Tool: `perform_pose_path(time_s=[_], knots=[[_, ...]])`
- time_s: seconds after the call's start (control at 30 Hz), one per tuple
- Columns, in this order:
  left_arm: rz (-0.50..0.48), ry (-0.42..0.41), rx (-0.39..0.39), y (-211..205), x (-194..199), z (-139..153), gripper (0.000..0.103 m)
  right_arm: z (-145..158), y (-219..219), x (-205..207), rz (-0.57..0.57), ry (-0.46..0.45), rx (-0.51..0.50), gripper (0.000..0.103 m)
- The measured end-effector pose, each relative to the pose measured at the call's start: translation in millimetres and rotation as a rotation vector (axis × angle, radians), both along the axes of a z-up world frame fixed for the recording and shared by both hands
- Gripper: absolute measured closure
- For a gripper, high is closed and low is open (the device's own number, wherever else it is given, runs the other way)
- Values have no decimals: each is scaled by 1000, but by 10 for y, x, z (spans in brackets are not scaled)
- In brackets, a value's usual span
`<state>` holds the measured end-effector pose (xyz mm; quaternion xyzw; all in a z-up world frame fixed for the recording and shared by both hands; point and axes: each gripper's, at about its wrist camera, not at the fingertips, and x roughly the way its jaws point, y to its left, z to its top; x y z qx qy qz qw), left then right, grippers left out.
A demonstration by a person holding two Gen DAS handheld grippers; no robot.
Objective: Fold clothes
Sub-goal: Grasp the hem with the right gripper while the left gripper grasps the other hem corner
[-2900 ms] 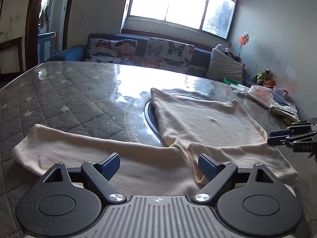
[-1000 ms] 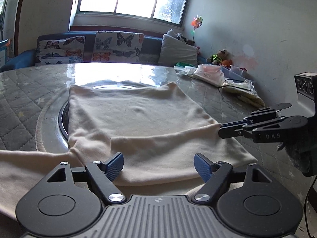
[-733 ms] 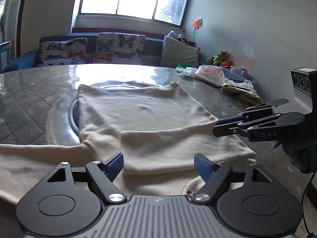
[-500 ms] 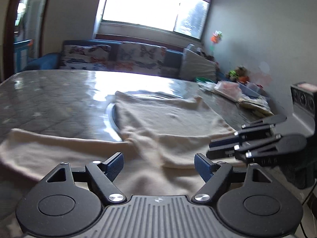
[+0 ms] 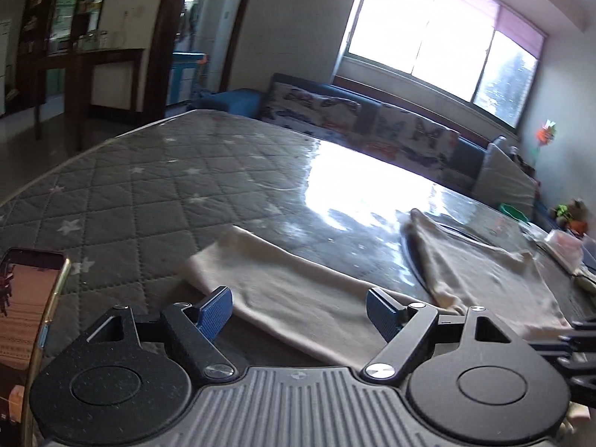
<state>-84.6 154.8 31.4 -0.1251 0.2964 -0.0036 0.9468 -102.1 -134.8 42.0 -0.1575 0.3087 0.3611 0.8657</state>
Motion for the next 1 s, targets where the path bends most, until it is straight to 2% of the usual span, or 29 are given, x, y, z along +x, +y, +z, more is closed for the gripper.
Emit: perform_pose_path(time_s=[0.1,0.2,0.23,0.3,0.43,0.6,0.7,0.73,0.77,0.87,0.93,1.0], knots=[[36,11,0,48,80,-34,21,0,28,-94,51,12,-5,98],[67,22,-3,68,123,-72,21,-127,96,-122,74,45,-27,90],[75,28,-2,70,135,-83,21,-135,92,-127,70,52,-16,86],[88,35,4,78,158,-93,21,-89,45,-149,67,65,23,85],[118,50,-11,116,217,-111,23,62,-124,-177,15,60,95,80],[175,55,-46,154,265,-113,26,51,-310,-176,-81,77,127,78],[220,58,-58,184,313,-111,43,40,-396,-217,-114,76,137,77],[240,63,-56,192,327,-110,54,42,-417,-231,-121,75,140,77],[253,69,-62,206,343,-112,72,44,-440,-244,-128,76,146,77],[276,80,-101,246,360,-121,96,55,-546,-296,-171,68,170,73],[261,67,-146,236,338,-82,98,63,-633,-329,-206,62,189,72],[206,17,-159,114,283,56,99,68,-712,-357,-235,59,205,72]])
